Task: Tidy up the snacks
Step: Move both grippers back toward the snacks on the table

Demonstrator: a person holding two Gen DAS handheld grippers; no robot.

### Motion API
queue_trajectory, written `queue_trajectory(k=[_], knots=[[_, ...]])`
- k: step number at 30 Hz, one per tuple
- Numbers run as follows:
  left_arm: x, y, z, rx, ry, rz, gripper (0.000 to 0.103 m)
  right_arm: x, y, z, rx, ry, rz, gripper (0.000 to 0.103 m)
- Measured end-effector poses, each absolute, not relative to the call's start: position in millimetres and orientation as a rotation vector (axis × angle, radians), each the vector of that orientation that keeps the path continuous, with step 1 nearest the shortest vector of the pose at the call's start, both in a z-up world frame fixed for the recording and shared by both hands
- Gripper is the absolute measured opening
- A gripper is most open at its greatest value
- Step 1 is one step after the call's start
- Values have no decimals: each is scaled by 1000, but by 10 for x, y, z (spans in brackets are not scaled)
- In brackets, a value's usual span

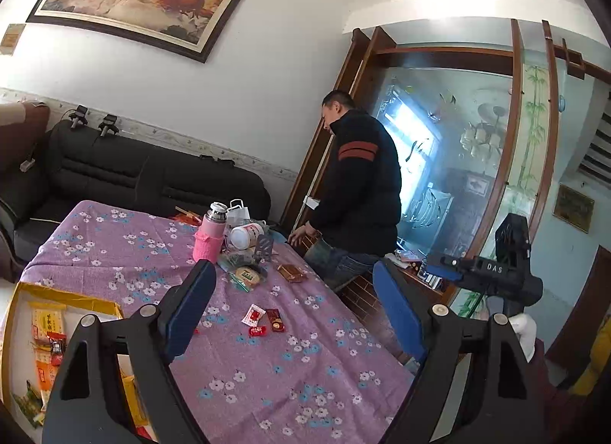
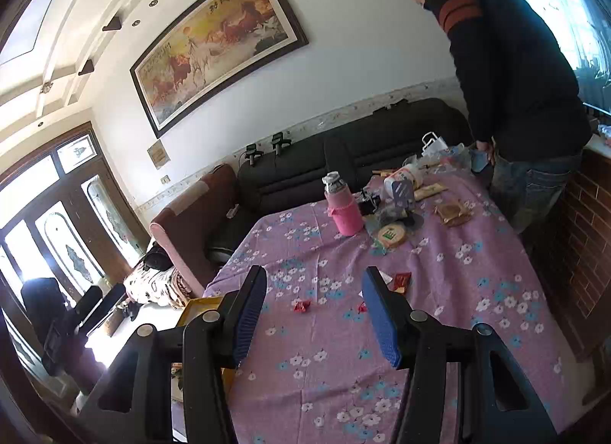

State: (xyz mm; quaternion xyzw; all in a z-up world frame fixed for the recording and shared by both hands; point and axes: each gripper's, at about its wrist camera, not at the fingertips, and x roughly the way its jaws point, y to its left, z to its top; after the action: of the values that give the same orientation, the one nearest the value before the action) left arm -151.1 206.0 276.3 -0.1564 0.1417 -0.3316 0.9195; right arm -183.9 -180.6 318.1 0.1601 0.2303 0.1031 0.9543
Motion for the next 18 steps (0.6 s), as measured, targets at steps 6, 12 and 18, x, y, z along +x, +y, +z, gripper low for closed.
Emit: queue_trajectory(k=[6, 12, 18], knots=[[-1579, 2379, 2962, -440, 289, -772, 85, -1915, -1918, 3762, 329, 430, 227, 55], [-1714, 2532, 2922, -489, 346, -786, 97, -1581, -2092, 4035, 310, 406, 221, 69], [-1541, 2283, 2398, -502, 477, -713, 103, -656, -2117, 2827, 403, 652, 207, 69]])
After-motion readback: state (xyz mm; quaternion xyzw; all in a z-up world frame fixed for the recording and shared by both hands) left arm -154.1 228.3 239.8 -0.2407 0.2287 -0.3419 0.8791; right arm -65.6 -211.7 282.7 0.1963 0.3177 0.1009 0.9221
